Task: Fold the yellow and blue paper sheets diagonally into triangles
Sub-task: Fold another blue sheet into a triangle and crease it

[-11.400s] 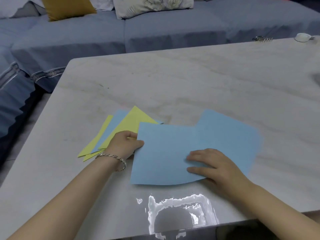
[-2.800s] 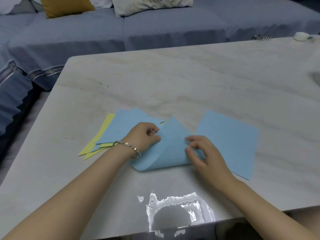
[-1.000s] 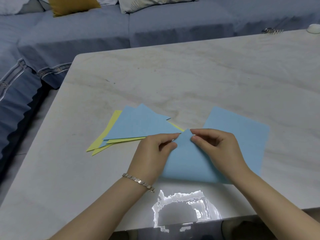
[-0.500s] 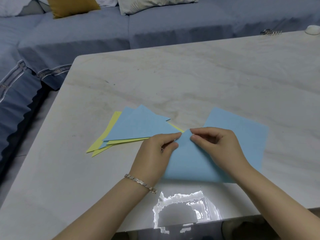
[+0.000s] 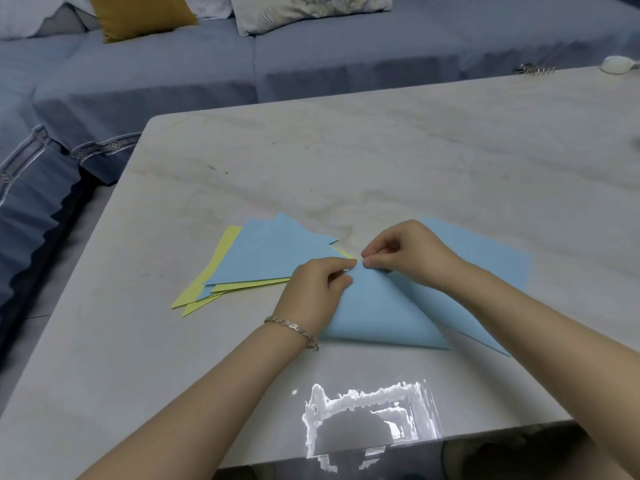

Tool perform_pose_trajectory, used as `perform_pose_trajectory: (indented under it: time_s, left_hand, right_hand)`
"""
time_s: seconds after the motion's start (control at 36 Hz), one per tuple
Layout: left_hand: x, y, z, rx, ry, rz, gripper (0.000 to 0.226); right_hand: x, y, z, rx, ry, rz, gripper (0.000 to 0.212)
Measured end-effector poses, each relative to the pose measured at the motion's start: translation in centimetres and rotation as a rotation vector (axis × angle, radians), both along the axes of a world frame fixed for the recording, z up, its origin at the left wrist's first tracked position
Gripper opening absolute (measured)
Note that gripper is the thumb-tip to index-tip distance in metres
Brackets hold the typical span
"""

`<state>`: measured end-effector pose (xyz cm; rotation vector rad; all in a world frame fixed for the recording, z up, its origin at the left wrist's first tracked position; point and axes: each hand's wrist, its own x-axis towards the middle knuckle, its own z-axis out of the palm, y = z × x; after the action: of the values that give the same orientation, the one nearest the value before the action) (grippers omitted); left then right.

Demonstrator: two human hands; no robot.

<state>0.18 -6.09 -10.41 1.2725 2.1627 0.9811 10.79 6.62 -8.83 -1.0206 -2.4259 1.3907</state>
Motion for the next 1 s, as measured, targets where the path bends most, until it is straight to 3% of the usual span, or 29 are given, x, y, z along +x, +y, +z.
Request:
perform_pose_trajectory:
  time_s: [0.11,0.31,0.42,0.64,0.78,1.0]
  left_hand:
    - [-0.4,0.3,-1.7,-0.087,0.085,0.004,0.036]
    - [0.5,-1.5,-5.1,0.017,0.547,-0.214,0.034]
    - [0.5,-2.4,-6.7,0.012,0.567,-0.455,0.034]
    - [-1.0,-4.6,-6.8,0.004,0.719,-0.76,0.072]
    - [-1.2,-5.2,-6.5,-0.031,0.807,-0.757,0.064]
    - [-4.7,-8.9,-6.0,0.04,0.734,-0.623,0.047]
  right_hand:
    - [-1.6,0.3,-1.8,0.08,-0.052,0.019,0.01]
    - [-1.8,-0.7,-4.6,0.149,-0.016,-0.015,0.009]
    - [-1.6,-1.5,-5.4,0.236,0.021,-0.036,0.012]
    - [-1.1,-2.5,-7.2,0.466,0.092,-0.052,0.014]
    - [-1.1,-2.5,-7.5,0.488,0.117,-0.054,0.013]
    - [-1.0,-2.4,-7.8,0.487,0.125,-0.072,0.012]
